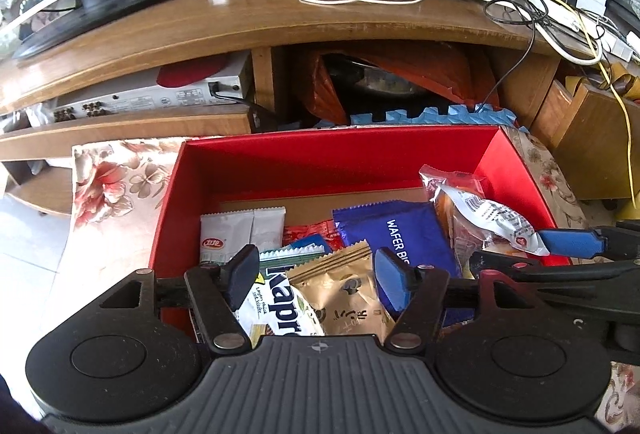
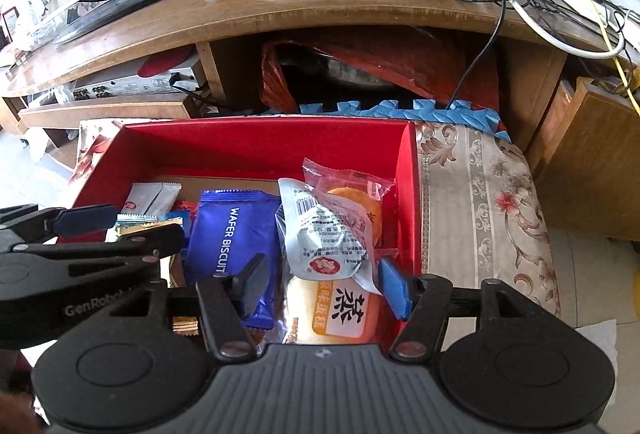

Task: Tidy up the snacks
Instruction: 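Lower and open left tool into the box while right tool releases the white packet, then withdraw both open tools up and away from the red box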

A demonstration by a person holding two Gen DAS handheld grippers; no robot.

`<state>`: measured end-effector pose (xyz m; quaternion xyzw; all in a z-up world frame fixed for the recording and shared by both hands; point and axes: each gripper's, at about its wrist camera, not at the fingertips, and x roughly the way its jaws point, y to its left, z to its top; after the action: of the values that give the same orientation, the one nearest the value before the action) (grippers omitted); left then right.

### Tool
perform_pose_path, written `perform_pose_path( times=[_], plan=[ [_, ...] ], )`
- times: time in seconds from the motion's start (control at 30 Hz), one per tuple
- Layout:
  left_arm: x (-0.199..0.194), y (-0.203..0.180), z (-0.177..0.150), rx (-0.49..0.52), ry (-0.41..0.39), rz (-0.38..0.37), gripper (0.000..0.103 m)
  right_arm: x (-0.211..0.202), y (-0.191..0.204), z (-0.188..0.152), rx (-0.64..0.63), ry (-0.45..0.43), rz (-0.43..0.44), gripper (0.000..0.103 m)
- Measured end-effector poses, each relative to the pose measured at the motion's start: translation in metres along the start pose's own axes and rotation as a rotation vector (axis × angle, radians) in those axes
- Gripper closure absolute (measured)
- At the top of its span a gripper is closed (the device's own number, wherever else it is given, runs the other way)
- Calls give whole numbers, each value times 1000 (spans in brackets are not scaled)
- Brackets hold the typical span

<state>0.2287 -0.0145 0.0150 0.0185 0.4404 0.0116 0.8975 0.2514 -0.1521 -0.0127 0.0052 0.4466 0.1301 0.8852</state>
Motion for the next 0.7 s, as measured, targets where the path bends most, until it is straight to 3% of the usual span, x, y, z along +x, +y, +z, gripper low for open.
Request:
perform_pose_path(
  times=[0.7],
  plan=[
    [-41, 2, -22, -15, -81, 10, 9, -41, -1, -18, 20, -53, -19, 40]
  ],
)
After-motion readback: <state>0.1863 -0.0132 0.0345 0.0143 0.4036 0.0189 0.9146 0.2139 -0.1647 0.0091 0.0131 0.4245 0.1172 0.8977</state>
